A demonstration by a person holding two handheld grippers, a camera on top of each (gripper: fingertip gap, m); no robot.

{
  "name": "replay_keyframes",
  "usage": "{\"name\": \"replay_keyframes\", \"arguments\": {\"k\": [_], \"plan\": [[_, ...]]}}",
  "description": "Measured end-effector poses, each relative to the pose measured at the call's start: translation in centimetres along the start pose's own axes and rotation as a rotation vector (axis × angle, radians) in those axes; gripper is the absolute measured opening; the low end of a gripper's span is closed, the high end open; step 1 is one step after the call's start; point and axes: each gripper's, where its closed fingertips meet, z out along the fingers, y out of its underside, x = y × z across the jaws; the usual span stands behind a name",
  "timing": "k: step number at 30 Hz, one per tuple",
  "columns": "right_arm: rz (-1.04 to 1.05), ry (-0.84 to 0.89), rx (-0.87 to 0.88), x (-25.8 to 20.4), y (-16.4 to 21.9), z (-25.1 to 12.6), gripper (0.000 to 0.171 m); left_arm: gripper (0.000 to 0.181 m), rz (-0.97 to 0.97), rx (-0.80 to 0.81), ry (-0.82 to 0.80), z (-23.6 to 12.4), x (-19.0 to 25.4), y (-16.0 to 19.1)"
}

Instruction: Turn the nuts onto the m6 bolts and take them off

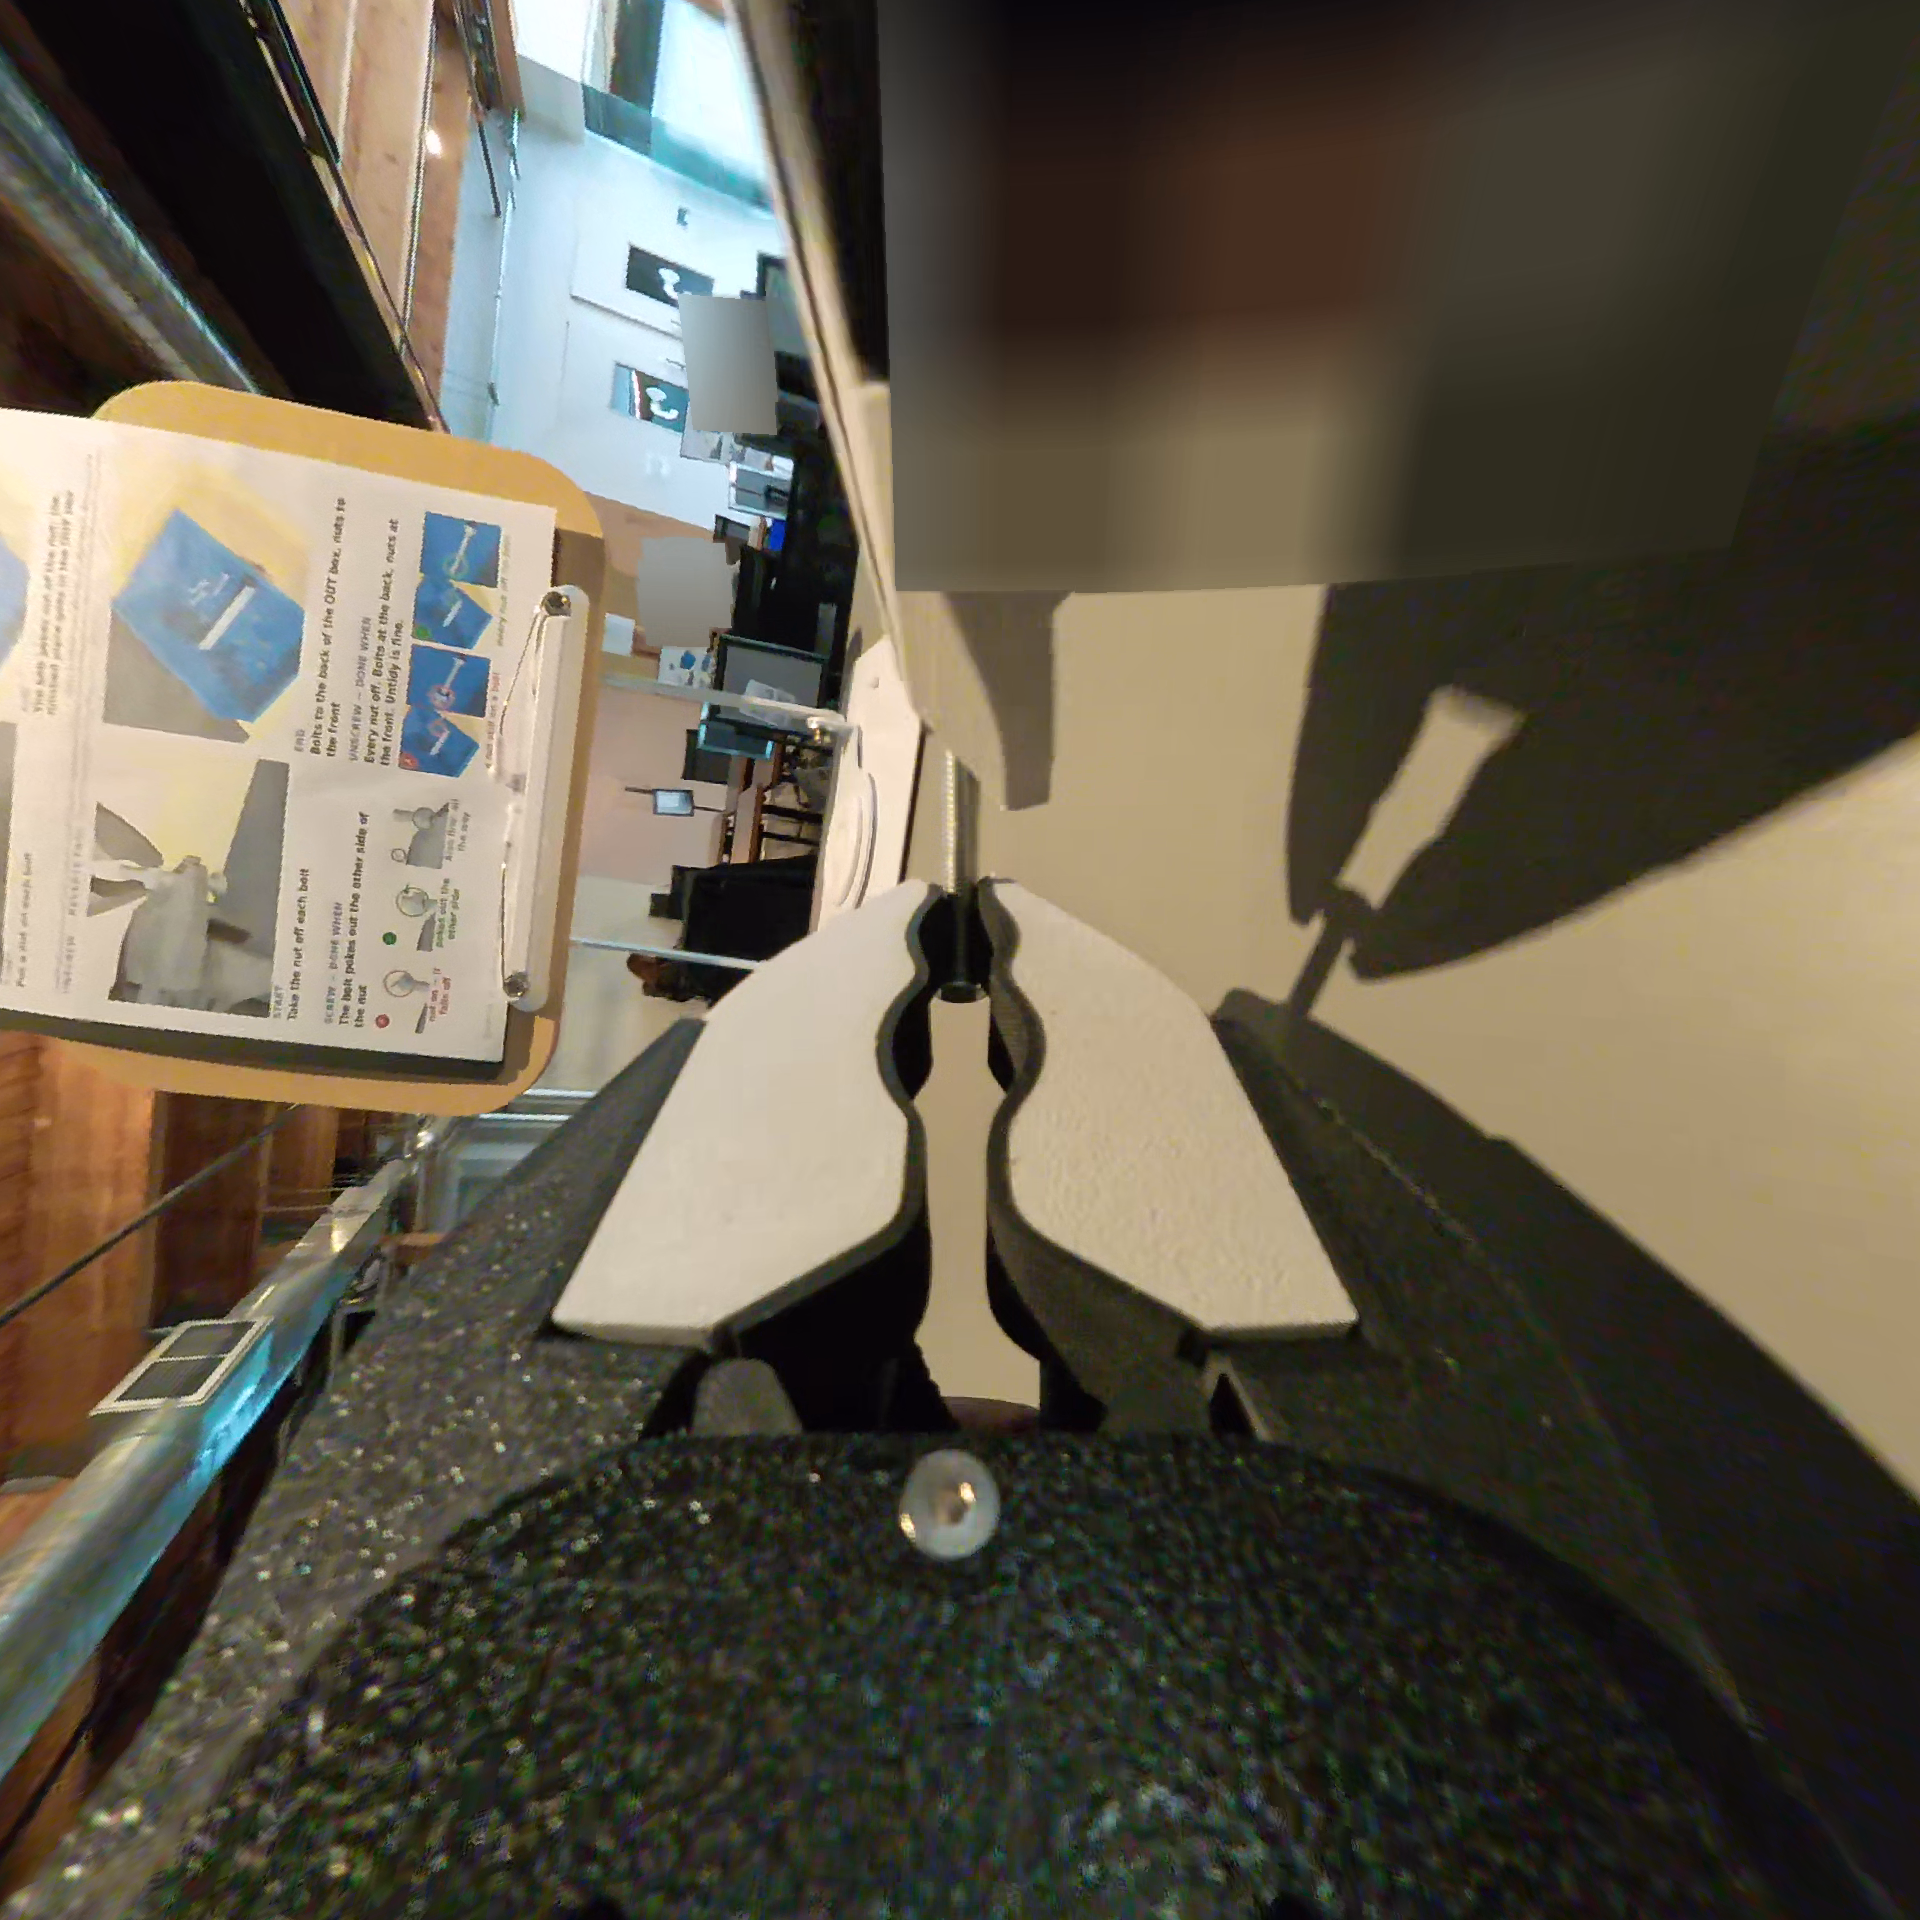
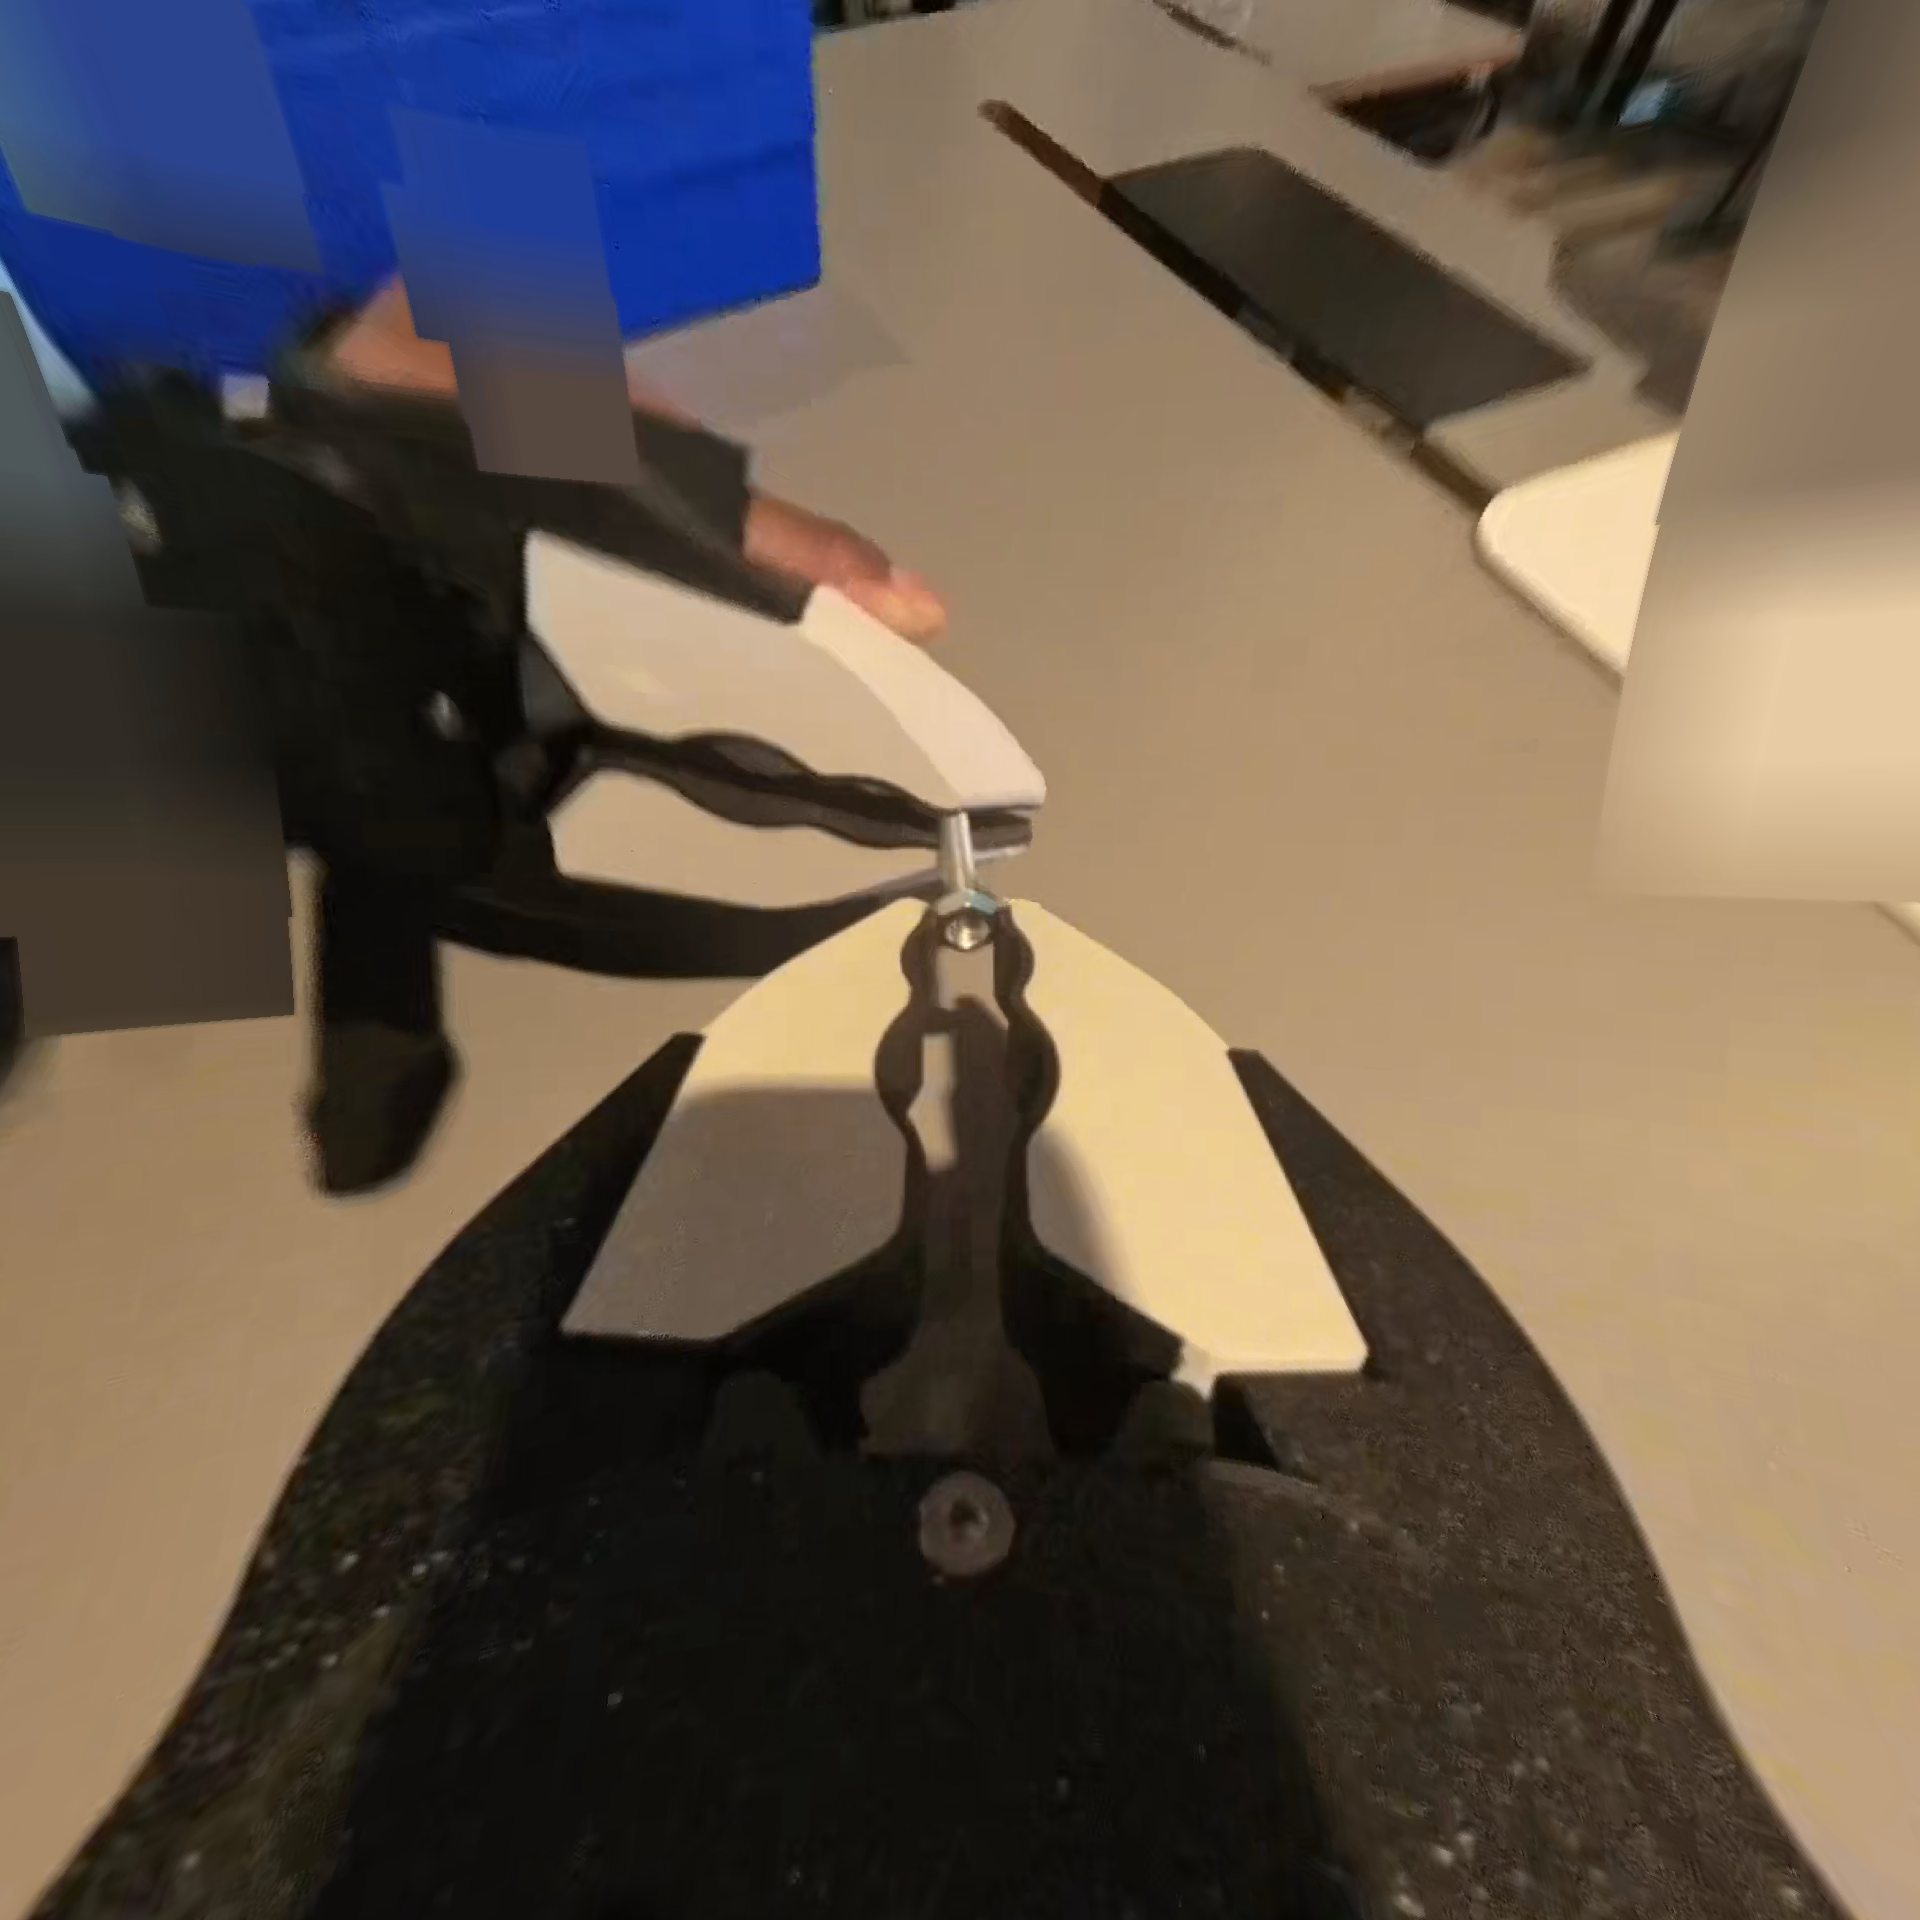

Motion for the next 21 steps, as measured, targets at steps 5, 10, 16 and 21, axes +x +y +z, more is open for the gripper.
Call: {"name": "replay_keyframes", "arguments": {"k": [5,10,16,21], "plan": [[0.64,-0.315,0.178,-0.5,-0.8,-0.2,0.01,0.005,0.003,-0.013,-0.02,0.0,-0.3,-0.1],[0.402,-0.27,0.139,-0.1,-0.7,-0.1,0.05,0.005,-0.064,-0.016,-0.011,0.0,-0.5,0.3],[-0.214,0.033,0.031,0.9,-0.3,-0.7,0.049,0.005,-0.109,0.008,0.033,0.0,-0.1,0.2],[-0.354,0.08,0.003,0.2,-0.1,-0.5,0.019,0.005,-0.091,0.032,0.051,0.0,0.4,-0.4]]}}
